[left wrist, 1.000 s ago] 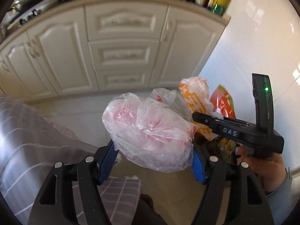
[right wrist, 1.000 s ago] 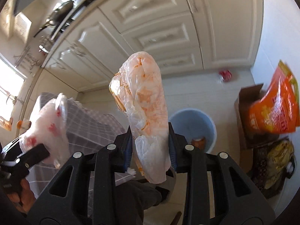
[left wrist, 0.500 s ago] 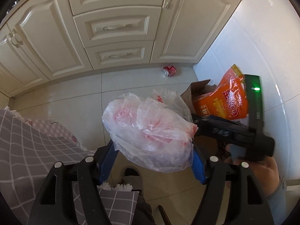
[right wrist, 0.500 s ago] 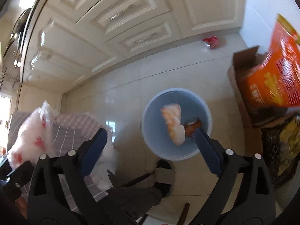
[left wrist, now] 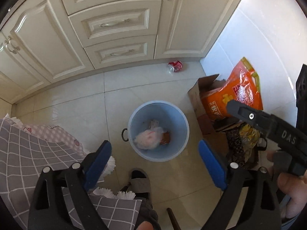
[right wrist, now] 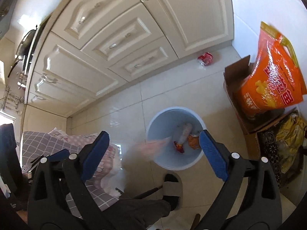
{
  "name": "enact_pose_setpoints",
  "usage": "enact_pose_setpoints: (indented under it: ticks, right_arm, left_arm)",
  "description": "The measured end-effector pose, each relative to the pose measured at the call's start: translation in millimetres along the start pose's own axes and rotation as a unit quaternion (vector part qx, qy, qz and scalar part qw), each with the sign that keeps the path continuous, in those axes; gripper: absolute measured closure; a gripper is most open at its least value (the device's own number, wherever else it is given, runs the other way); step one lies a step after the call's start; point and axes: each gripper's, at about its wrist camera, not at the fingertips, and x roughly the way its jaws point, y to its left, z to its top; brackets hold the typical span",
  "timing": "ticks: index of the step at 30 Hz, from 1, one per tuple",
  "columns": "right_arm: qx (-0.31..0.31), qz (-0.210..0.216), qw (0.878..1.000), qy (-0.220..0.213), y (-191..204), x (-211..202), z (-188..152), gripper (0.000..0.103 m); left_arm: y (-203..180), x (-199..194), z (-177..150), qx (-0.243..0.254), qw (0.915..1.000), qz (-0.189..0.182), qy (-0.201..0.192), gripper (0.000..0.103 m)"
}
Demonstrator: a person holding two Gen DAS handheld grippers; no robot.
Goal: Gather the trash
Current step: 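Carry both bags to the blue bin and open both tools over it, then move both tools back over the table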
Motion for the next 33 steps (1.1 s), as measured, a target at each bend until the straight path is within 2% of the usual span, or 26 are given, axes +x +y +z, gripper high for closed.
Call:
enact_pose_setpoints:
  ticks: [5,10,17,24,30,33]
  right_arm:
    - [-0.016,0.012,1.000,-0.008,22.3,-13.0,-5.0,0.010]
    - [-0.042,0.026,0.998,-0.024,56.3,-34.6,-11.8,0.008]
    - [-0.086,0.045,0.993,-0.061,111.1,-79.1,-20.7,0.007]
    - [-0.138,0.069,0.983,-0.099,170.7,-126.6,-36.1,0.006]
    - [-0.171,0.114,0.967,-0.154,219.0,-166.3,-61.0,0.006]
    - [-0.190,0.129,0.959,-0.164,244.5,-176.2,-72.5,0.006]
  left_arm:
    - [9.1,-28.8,-6.2,-0.013,0.9996,0.002,-0.026,0.013]
    - [18.6,-72.8,-18.3,-0.026,0.9973,0.004,-0.069,0.013]
    - [30.1,-143.7,-42.7,-0.034,0.9899,0.009,-0.137,0.013]
    - [46.9,-214.4,-76.5,-0.050,0.9765,0.018,-0.209,0.013]
    - [74.5,-259.5,-108.5,-0.071,0.9641,0.038,-0.253,0.013]
    - [89.3,-279.7,-125.0,-0.083,0.9577,0.048,-0.271,0.013]
